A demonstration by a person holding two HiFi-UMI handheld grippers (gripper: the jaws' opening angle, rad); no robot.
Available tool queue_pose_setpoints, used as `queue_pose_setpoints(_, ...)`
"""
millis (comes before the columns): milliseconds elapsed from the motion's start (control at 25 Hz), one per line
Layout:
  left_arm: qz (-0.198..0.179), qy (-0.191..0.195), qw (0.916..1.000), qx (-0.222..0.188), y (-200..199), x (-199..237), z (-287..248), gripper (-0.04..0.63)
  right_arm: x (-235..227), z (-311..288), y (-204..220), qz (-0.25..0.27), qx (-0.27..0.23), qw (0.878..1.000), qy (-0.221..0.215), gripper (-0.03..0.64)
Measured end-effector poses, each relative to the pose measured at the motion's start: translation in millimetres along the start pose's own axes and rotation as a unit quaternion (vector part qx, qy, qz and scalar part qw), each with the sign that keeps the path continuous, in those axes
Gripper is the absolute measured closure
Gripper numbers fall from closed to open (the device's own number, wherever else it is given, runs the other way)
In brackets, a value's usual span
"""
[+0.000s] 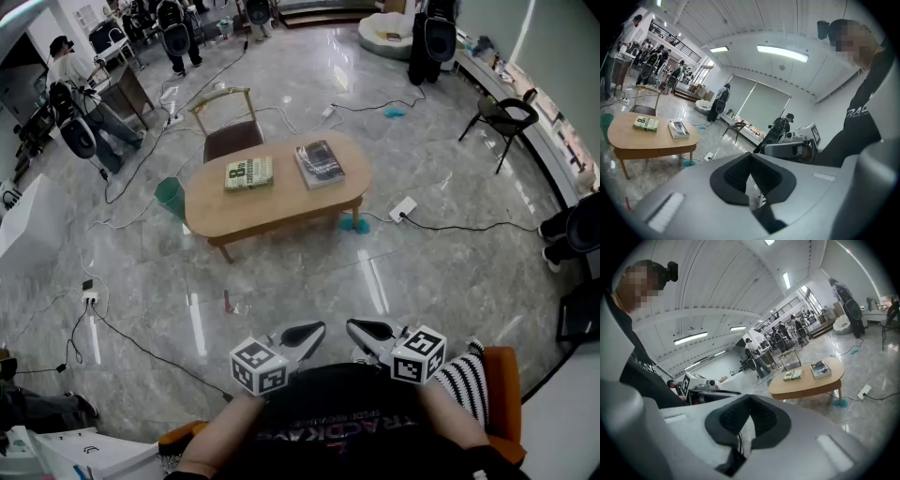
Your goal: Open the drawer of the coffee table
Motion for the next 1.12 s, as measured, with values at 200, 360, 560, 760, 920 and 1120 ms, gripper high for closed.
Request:
queue_pose_setpoints(200, -0.003, 0.000, 1.0000, 0.001, -2.9, -2.4, 1.4, 0.595, 3.0, 0.9, -2.5, 0.001, 0.000, 1.000, -0.002, 0.615)
queue_pose_setpoints(360, -0.002, 0.001, 1.0000, 0.001, -2.8, -3.2, 2.3, 0.595, 5.1, 1.3, -2.0, 0.003, 0.002, 1.000, -0.002, 0.615)
queue_pose_setpoints(560, -0.004, 0.002, 1.0000, 0.002, -2.2, -4.1, 2.6, 0.595, 6.2, 3.7, -0.9, 0.004, -0.007, 1.000, -0.004, 0.615)
queue_pose_setpoints(760, -0.006, 0.003, 1.0000, 0.005, -1.6, -3.9, -2.1, 0.594, 4.1, 8.0, -2.8, 0.009, -0.022, 1.000, -0.011, 0.615)
queue_pose_setpoints(920, 0.002, 0.009, 0.9999, 0.004, -1.3, -1.6, -3.1, 0.595, 6.0, 7.5, -2.7, 0.017, -0.023, 1.000, -0.006, 0.615)
queue_pose_setpoints(1120, -0.007, 0.011, 0.9999, 0.011, -5.3, -0.1, -16.7, 0.595, -5.3, 15.0, -5.2, 0.022, -0.031, 0.999, 0.009, 0.615)
Point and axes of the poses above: the fingertips, and each gripper's own axes: z backward along the fingers, x to its left, y out of its underside, the point moved 9 cm from there along z, backward along the fingers, and after that the axes turned 3 degrees about y, right-handed, at the moved point
